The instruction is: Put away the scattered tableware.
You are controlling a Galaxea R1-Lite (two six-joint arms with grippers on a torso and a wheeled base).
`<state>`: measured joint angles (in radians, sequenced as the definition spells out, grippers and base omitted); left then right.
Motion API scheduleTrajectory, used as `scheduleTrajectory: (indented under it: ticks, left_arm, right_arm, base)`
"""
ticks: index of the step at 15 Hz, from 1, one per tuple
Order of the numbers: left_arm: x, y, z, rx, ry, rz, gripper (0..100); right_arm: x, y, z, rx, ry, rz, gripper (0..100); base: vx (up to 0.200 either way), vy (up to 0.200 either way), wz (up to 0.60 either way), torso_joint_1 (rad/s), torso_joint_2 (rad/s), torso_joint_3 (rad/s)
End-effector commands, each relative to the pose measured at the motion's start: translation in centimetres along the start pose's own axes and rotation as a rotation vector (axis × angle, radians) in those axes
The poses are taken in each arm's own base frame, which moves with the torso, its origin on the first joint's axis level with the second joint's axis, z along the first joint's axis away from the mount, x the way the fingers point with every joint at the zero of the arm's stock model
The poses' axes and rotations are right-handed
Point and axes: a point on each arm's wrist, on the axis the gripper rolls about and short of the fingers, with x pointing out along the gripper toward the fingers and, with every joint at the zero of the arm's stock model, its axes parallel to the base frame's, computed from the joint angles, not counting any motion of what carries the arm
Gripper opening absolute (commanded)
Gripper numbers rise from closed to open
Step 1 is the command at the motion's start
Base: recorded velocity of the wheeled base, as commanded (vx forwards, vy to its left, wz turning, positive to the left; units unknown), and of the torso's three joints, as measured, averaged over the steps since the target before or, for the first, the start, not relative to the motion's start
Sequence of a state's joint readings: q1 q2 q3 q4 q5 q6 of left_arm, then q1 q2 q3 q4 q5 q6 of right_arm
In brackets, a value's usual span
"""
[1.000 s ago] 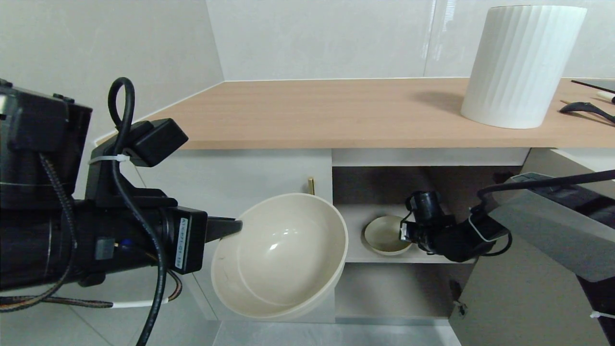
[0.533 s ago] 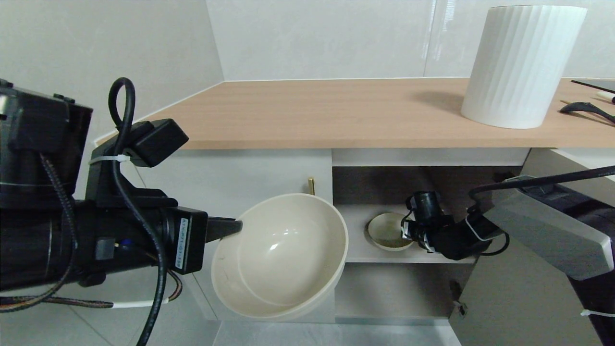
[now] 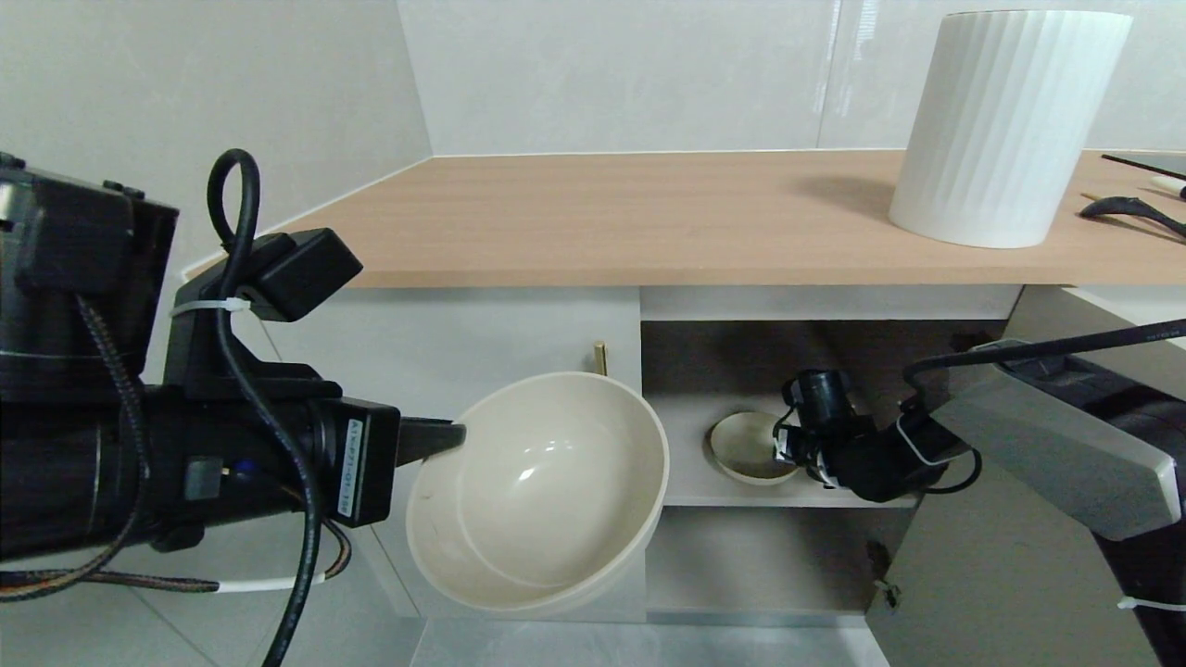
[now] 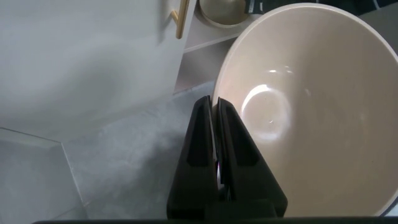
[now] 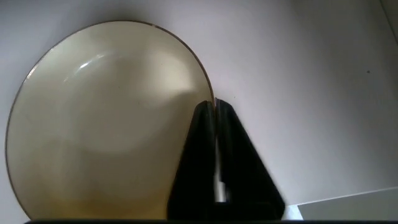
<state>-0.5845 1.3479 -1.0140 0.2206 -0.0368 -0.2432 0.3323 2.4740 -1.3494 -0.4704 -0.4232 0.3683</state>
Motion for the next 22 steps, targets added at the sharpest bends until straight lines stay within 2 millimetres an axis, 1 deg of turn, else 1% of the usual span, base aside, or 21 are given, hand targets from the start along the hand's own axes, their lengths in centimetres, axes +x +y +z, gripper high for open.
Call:
scheduleTrajectory:
  ticks: [1,4,5,6,8,9,10,11,12,13,14,15,16,17,18,20,21,22]
  left_arm:
    - [0.0,0.0,0.0,-0.001,-0.001,0.000,0]
    - [0.1,0.0,0.0,-0.001,0.002,0.001,0]
    - [0.2,0.0,-0.1,-0.001,0.008,0.002,0]
    - [1.0,0.1,-0.3,0.000,0.034,0.008,0]
    - [2.4,0.0,-1.2,0.039,0.095,0.016,0]
    - [4.0,-0.2,-2.1,0.086,0.157,0.026,0]
    - [5.4,-0.4,-2.6,0.101,0.197,0.038,0]
    - [6.7,-0.9,-3.0,0.118,0.219,0.026,0]
    - [8.1,-1.4,-3.3,0.130,0.223,0.014,0]
    - [10.3,-1.9,-3.2,0.142,0.202,0.005,0]
    - [11.1,-2.1,-3.0,0.148,0.179,0.009,0]
    - [13.5,-2.6,-3.0,0.194,0.157,0.043,0]
    - [14.2,-2.7,-3.0,0.238,0.157,0.087,0]
    - [14.6,-2.6,-3.2,0.247,0.164,0.097,0]
    - [15.7,-2.5,-3.7,0.251,0.185,0.104,0]
    - [16.9,-2.6,-3.9,0.252,0.162,0.106,0]
    - [18.3,-3.3,-4.3,0.266,0.130,0.131,0]
    - [18.8,-3.7,-4.5,0.274,0.101,0.159,0]
  right_arm:
    - [-0.1,0.1,0.2,0.004,-0.006,0.003,100]
    - [-0.5,0.1,0.6,0.009,-0.015,0.007,100]
    - [-0.9,0.1,1.0,0.014,-0.023,0.012,100]
    - [-3.1,-0.1,1.7,0.012,-0.027,0.024,100]
    - [-7.3,-0.6,1.5,-0.021,0.012,0.083,100]
    - [-10.7,-0.7,1.4,-0.048,0.038,0.174,100]
    - [-12.9,-1.1,1.1,-0.062,0.056,0.223,100]
    - [-14.8,-1.3,1.3,-0.065,0.055,0.268,100]
    - [-16.1,-1.8,1.6,-0.063,0.055,0.302,100]
    - [-17.6,-2.4,2.3,-0.054,0.041,0.340,100]
    - [-18.3,-2.6,2.6,-0.051,0.040,0.350,100]
    - [-20.9,-3.6,3.6,-0.051,0.064,0.380,100]
    - [-22.9,-4.4,4.2,-0.052,0.096,0.443,100]
    - [-23.9,-4.5,4.6,-0.049,0.102,0.488,100]
    - [-25.2,-4.3,5.0,-0.014,0.106,0.534,100]
    - [-25.8,-3.6,4.7,-0.017,0.114,0.559,100]
    - [-26.0,-3.0,4.3,-0.029,0.129,0.577,100]
    - [-25.8,-2.7,3.9,-0.039,0.142,0.580,100]
  base:
    - [0.000,0.000,0.00,0.000,0.00,0.000]
    - [0.000,0.000,0.00,0.000,0.00,0.000]
    - [0.000,0.000,0.00,0.000,0.00,0.000]
    - [0.000,0.000,0.00,0.000,0.00,0.000]
    - [0.000,0.000,0.00,0.000,0.00,0.000]
    - [0.000,0.000,0.00,0.000,0.00,0.000]
    - [0.000,0.000,0.00,0.000,0.00,0.000]
    - [0.000,0.000,0.00,0.000,0.00,0.000]
    - [0.000,0.000,0.00,0.000,0.00,0.000]
    - [0.000,0.000,0.00,0.000,0.00,0.000]
    - [0.000,0.000,0.00,0.000,0.00,0.000]
    - [0.000,0.000,0.00,0.000,0.00,0.000]
    - [0.000,0.000,0.00,0.000,0.00,0.000]
    - [0.000,0.000,0.00,0.000,0.00,0.000]
    - [0.000,0.000,0.00,0.000,0.00,0.000]
    - [0.000,0.000,0.00,0.000,0.00,0.000]
    - [0.000,0.000,0.00,0.000,0.00,0.000]
    - [0.000,0.000,0.00,0.000,0.00,0.000]
